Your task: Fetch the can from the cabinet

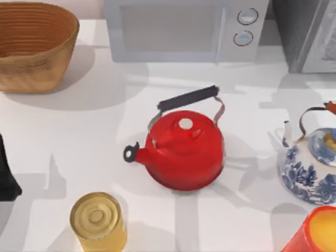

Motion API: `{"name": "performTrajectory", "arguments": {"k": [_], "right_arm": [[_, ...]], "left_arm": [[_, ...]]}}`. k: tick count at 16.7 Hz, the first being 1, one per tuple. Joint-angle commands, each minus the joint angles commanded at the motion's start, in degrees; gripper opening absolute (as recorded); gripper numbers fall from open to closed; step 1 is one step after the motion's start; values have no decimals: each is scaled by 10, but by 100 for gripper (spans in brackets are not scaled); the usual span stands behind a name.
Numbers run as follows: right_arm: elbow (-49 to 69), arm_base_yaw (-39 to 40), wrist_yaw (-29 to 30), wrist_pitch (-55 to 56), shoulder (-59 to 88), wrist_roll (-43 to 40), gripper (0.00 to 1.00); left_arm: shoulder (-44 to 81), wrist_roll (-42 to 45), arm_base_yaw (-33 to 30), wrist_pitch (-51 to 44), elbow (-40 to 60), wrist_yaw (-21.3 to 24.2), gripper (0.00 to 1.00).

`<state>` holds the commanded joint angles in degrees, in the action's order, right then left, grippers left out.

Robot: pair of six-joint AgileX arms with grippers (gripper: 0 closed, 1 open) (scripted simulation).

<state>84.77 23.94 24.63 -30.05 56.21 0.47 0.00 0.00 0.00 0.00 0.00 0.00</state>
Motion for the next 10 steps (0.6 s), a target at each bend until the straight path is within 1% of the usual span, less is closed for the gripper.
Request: {"name": "performTrajectory", "arguments": {"k": [10], "right_arm": [[-562,-152,-155,192,-357,-2,0]], "left_arm": [[0,0,0,0,0,0,100]]}}
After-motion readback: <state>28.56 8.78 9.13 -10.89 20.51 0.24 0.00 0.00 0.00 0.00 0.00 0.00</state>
